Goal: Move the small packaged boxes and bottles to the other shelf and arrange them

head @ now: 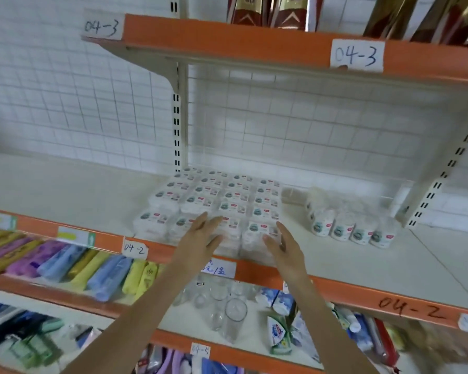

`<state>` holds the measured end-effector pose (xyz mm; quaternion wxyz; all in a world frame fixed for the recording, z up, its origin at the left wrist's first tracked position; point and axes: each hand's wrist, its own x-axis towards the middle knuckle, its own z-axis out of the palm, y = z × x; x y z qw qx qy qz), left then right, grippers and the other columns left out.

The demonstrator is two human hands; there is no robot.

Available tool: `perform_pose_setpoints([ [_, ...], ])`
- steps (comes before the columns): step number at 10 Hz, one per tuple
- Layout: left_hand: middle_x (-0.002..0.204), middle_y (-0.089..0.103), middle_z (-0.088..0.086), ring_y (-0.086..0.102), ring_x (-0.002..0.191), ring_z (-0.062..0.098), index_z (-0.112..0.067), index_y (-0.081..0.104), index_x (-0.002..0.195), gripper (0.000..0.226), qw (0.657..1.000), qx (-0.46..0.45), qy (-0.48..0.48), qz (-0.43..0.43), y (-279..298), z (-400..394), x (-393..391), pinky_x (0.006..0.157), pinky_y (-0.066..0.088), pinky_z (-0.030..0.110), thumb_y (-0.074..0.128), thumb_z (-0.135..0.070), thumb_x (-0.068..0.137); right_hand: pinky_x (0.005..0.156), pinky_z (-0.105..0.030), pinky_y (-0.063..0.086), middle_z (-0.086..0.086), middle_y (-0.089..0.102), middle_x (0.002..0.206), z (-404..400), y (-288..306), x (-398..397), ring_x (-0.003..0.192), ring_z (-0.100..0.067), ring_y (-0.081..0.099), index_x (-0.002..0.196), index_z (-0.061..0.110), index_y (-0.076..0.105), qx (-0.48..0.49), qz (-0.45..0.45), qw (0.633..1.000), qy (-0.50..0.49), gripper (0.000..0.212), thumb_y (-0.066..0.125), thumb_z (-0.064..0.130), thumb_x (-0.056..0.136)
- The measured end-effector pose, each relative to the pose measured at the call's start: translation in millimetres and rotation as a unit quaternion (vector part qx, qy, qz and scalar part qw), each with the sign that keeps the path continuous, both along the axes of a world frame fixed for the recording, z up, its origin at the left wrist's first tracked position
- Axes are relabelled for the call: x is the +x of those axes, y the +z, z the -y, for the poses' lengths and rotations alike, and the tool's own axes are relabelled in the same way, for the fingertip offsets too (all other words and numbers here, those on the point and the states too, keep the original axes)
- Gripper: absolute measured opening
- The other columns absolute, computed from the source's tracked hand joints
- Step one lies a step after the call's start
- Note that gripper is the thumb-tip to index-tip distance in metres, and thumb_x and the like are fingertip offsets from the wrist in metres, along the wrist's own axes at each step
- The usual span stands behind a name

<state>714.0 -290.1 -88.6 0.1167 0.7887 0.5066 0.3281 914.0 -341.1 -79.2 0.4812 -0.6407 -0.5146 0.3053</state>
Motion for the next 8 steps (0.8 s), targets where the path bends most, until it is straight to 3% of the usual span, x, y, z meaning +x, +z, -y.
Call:
perform_pose_setpoints([
  [1, 0.147, 0.031, 0.014, 0.052, 0.120, 0.026, -0.021, 0.041, 0.138, 0.045, 1.000, 0.002, -0.012, -0.017, 2.1, -2.6, -4.2, 0.100, 0.039, 0.032, 0.049, -0.024, 0.094, 0.105, -0.031, 0.036, -0.004, 0.043, 0.143, 1.9, 5.2, -9.3, 0.128, -0.021, 0.044, 0.142, 0.025, 0.035, -0.014, -0.015, 0.999, -0.037, 0.060, 0.059, 0.036, 0.089],
  [2, 0.145, 0.031, 0.014, 0.057, 0.110, 0.028, -0.018, 0.043, 0.137, 0.043, 0.999, 0.016, -0.017, -0.025, 4.1, -3.8, -4.6, 0.098, 0.041, 0.032, 0.048, -0.024, 0.094, 0.083, -0.012, 0.041, -0.006, 0.045, 0.140, 4.8, 8.8, -14.3, 0.115, -0.018, 0.049, 0.141, 0.019, 0.037, -0.009, -0.054, 0.996, -0.073, 0.060, 0.064, 0.027, 0.087],
  [3, 0.140, 0.034, 0.016, 0.060, 0.100, 0.029, -0.015, 0.046, 0.134, 0.042, 0.999, 0.027, -0.028, -0.033, 5.0, -4.4, -5.7, 0.095, 0.045, 0.036, 0.050, -0.024, 0.093, 0.076, -0.011, 0.042, -0.007, 0.049, 0.134, 7.0, 9.4, -15.7, 0.108, -0.013, 0.050, 0.139, 0.016, 0.042, -0.008, -0.071, 0.994, -0.085, 0.058, 0.066, 0.023, 0.086],
  [4, 0.139, 0.035, 0.014, 0.059, 0.101, 0.028, -0.016, 0.047, 0.134, 0.041, 0.997, 0.037, -0.034, -0.054, 6.0, -6.9, -7.4, 0.093, 0.046, 0.035, 0.050, -0.024, 0.094, 0.099, -0.025, 0.039, -0.007, 0.048, 0.140, 5.4, 8.0, -12.8, 0.123, -0.017, 0.048, 0.140, 0.014, 0.041, -0.023, -0.058, 0.994, -0.087, 0.062, 0.067, 0.025, 0.084],
  [6, 0.141, 0.033, 0.012, 0.052, 0.114, 0.026, -0.020, 0.041, 0.138, 0.044, 0.991, 0.038, -0.030, -0.121, 9.8, -12.3, -8.4, 0.095, 0.046, 0.034, 0.045, -0.029, 0.095, 0.097, -0.023, 0.035, -0.010, 0.053, 0.134, 3.2, 11.4, -10.4, 0.121, -0.022, 0.051, 0.142, 0.014, 0.035, -0.059, 0.047, 0.995, -0.068, 0.062, 0.060, 0.033, 0.089],
  [8, 0.142, 0.031, 0.009, 0.044, 0.123, 0.025, -0.022, 0.033, 0.140, 0.050, 0.981, 0.044, 0.004, -0.189, 18.7, -2.3, -5.0, 0.099, 0.040, 0.036, 0.045, -0.038, 0.094, 0.109, -0.029, 0.025, -0.009, 0.027, 0.152, 13.9, 22.8, -16.9, 0.138, -0.026, 0.029, 0.149, 0.017, 0.015, -0.085, 0.132, 0.987, -0.030, 0.066, 0.046, 0.038, 0.095],
])
